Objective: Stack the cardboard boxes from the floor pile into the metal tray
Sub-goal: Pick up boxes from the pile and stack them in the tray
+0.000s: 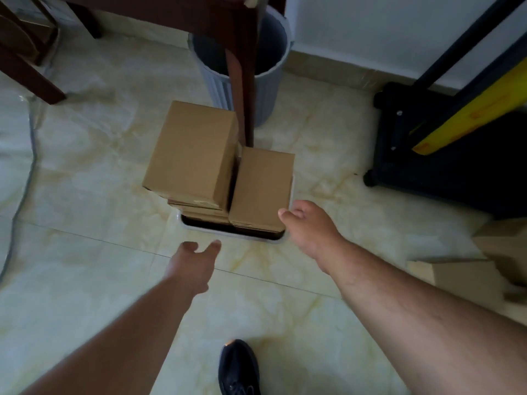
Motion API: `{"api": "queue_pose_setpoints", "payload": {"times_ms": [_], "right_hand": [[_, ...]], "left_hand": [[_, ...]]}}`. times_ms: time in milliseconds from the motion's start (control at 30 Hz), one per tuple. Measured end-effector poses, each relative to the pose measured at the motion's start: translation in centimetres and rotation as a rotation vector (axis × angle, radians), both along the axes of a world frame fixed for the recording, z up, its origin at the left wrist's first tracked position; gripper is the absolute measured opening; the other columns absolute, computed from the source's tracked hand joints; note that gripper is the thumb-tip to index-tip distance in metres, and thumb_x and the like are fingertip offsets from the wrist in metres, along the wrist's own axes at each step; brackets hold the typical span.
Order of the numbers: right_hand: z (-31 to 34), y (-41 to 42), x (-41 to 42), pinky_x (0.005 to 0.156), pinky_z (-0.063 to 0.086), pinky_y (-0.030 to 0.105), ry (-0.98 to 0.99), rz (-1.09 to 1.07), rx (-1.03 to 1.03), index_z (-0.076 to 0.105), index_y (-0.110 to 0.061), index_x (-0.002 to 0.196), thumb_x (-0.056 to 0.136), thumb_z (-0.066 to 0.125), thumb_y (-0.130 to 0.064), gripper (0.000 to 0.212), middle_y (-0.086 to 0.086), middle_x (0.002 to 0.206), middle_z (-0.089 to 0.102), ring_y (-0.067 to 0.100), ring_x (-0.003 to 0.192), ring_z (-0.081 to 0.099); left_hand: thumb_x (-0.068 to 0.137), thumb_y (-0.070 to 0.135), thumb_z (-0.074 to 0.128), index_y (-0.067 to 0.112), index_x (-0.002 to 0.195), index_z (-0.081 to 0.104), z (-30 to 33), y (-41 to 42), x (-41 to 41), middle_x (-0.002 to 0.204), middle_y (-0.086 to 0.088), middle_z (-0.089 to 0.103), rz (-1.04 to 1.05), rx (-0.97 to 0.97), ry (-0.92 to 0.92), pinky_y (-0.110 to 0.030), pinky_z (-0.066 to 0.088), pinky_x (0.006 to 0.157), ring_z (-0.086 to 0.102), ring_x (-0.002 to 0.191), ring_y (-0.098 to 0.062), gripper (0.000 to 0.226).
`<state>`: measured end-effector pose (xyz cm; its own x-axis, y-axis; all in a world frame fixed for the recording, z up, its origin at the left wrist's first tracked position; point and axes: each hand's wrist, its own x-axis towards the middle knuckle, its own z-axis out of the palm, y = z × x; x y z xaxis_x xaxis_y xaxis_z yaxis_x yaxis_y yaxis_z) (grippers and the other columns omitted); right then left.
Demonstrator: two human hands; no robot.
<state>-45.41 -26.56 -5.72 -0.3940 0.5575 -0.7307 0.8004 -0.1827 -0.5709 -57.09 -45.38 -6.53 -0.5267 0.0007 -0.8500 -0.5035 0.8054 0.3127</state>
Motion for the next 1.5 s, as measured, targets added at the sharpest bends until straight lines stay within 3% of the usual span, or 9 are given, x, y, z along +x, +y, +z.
{"api": "queue_pose_setpoints", "payload": {"times_ms": [167,333,467,567,667,733,933,1267,1500], "right_hand": [[-0.5,2.8,8.5,0.108,0.041,0.034,-0.049,-0.099,0.012,0.043,-0.017,0.153,0.101,0.056,-0.046,0.061,0.001,0.155,0.050,0.021,0.139,0.049],[-1.2,5.8,17.7,0.109,0.032,0.024,-0.090,-0.165,0.021,0.043,-0.009,0.154,0.104,0.053,-0.042,0.061,0.004,0.157,0.048,0.020,0.144,0.044],[-2.0,8.7,26.8,0.094,0.031,0.019,-0.129,-0.320,0.009,0.045,-0.010,0.153,0.102,0.056,-0.042,0.061,0.004,0.154,0.052,0.020,0.138,0.050],[-2.2,10.1,31.9,0.090,0.040,0.025,-0.143,-0.419,-0.005,0.047,-0.013,0.151,0.102,0.056,-0.043,0.059,0.005,0.151,0.054,0.024,0.130,0.057],[-2.5,12.0,37.7,0.102,0.045,0.033,-0.164,-0.505,0.002,0.045,-0.015,0.152,0.101,0.056,-0.045,0.060,0.002,0.153,0.052,0.024,0.133,0.055],[-2.9,13.1,41.2,0.109,0.044,0.036,-0.165,-0.541,-0.001,0.043,-0.016,0.154,0.101,0.056,-0.044,0.061,0.002,0.155,0.050,0.024,0.137,0.051],[-5.7,16.5,50.2,0.092,0.036,0.026,-0.216,-0.572,-0.003,0.049,-0.014,0.150,0.101,0.054,-0.046,0.059,0.003,0.151,0.055,0.023,0.133,0.054],[-13.9,21.7,56.9,0.086,0.035,0.026,-0.280,-0.596,-0.009,0.036,-0.014,0.157,0.101,0.055,-0.040,0.064,0.005,0.157,0.046,0.027,0.128,0.054],[-18.7,23.7,57.3,0.089,0.040,0.027,-0.297,-0.526,-0.018,0.030,-0.011,0.158,0.103,0.051,-0.028,0.061,0.009,0.151,0.049,0.032,0.131,0.053]], "left_hand": [[0.097,0.048,0.067,0.020,0.135,0.054,1.0,5.2,7.0,0.088,-0.003,0.067,-0.096,0.060,-0.071,-0.048,0.060,0.096,0.072,0.087,-0.025,0.048],[0.095,0.056,0.063,0.023,0.146,0.053,0.1,10.8,13.9,0.110,0.003,0.066,-0.284,0.110,-0.034,-0.048,0.058,0.100,0.071,0.091,-0.021,0.061],[0.078,0.068,0.062,0.026,0.149,0.050,-0.7,16.1,20.4,0.140,-0.007,0.060,-0.418,0.138,-0.018,-0.047,0.052,0.108,0.064,0.120,-0.028,0.084],[0.079,0.069,0.061,0.028,0.149,0.049,-1.2,18.9,24.1,0.139,-0.008,0.061,-0.464,0.149,-0.021,-0.045,0.054,0.106,0.067,0.114,-0.029,0.082],[0.089,0.064,0.060,0.029,0.152,0.045,-2.0,22.0,28.7,0.142,-0.007,0.060,-0.530,0.144,-0.025,-0.044,0.053,0.106,0.072,0.100,-0.026,0.074],[0.088,0.066,0.059,0.030,0.153,0.043,-3.0,23.7,31.6,0.145,-0.006,0.059,-0.573,0.134,-0.025,-0.046,0.050,0.108,0.071,0.107,-0.029,0.076],[0.087,0.065,0.060,0.030,0.154,0.041,-6.3,28.1,40.4,0.153,0.002,0.049,-0.632,0.120,-0.049,-0.048,0.050,0.110,0.066,0.120,-0.035,0.077],[0.089,0.056,0.064,0.021,0.161,0.032,-15.0,32.1,49.1,0.150,-0.003,0.051,-0.566,0.085,-0.039,-0.047,0.055,0.103,0.066,0.117,-0.035,0.087],[0.093,0.044,0.064,0.010,0.151,0.041,-18.8,32.9,50.6,0.117,-0.003,0.053,-0.452,0.023,-0.049,-0.048,0.054,0.104,0.065,0.112,-0.035,0.071]]}}
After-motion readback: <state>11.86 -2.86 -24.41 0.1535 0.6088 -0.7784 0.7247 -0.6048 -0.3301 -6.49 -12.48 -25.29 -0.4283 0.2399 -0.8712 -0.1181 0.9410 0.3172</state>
